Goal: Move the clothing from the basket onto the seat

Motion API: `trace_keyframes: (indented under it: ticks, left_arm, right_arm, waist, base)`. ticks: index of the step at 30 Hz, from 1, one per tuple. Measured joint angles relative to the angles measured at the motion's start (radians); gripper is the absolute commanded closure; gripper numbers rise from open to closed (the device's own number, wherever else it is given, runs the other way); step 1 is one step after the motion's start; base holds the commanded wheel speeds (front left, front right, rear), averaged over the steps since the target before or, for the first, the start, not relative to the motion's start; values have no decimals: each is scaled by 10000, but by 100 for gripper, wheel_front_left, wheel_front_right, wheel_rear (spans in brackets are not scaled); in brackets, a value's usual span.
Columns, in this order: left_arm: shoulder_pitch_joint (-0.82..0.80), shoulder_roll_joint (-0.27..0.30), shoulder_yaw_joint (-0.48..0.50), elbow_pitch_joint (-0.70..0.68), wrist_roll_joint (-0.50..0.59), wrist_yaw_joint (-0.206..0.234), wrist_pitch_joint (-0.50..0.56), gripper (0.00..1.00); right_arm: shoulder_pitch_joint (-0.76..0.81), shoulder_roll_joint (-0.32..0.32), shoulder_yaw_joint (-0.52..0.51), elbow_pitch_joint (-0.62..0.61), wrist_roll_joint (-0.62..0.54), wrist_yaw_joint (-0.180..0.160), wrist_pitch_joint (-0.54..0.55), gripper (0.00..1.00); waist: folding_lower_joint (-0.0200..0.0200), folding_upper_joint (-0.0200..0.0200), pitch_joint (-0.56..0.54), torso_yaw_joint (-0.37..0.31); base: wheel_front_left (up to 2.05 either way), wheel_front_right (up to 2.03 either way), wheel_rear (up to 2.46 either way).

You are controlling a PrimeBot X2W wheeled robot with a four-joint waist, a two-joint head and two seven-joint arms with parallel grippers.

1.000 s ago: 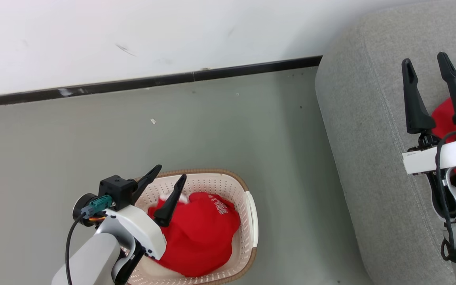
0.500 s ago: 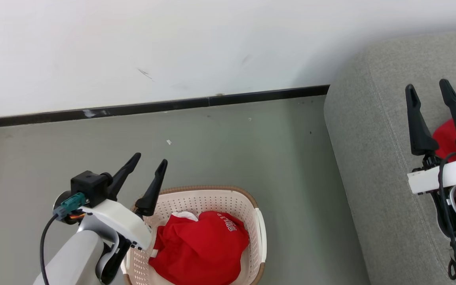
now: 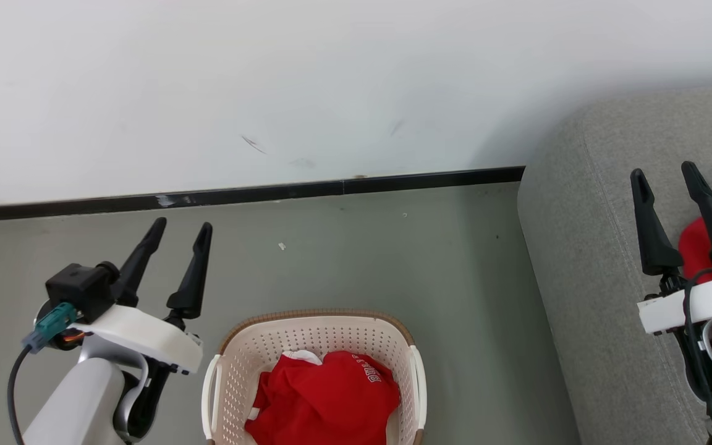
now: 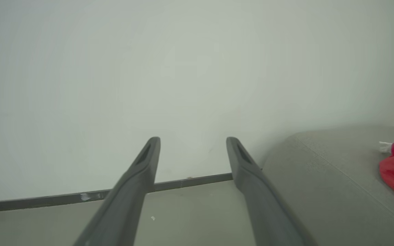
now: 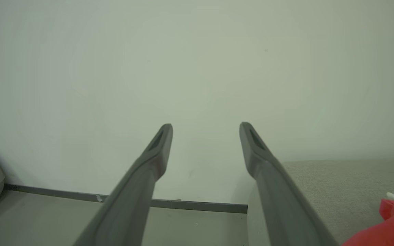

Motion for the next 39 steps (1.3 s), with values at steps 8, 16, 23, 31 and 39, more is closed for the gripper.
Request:
trace_keyframes:
  ticks: [8, 16, 23, 31, 39]
  left_arm:
    - [351, 234, 560, -623, 336, 435, 0, 0]
    - [714, 280, 809, -1081, 447, 612, 0, 0]
    - [1084, 305, 888, -1480, 656, 779, 0, 0]
    - [1368, 318, 909, -1858, 805, 894, 0, 0]
    - [1566, 330, 897, -2121, 959, 963, 0, 0]
  right_arm:
    - [388, 8, -4, -4, 69, 0, 0, 0]
    - [539, -21, -8, -27, 127, 0, 0, 0]
    - [640, -33, -6, -44, 171, 0, 0, 0]
    - [828, -82, -8, -107, 199, 0, 0, 0]
    - [837, -90, -4, -171, 199, 0, 0, 0]
  waist:
    - [0, 0, -272, 146]
    - [0, 0, -454, 205]
    - [0, 0, -546, 166]
    - [0, 0, -518, 113]
    - [0, 0, -409, 99]
  base:
    - [0, 0, 0]
    - [0, 0, 0]
    - [0, 0, 0]
    - [0, 0, 0]
    - [0, 0, 0]
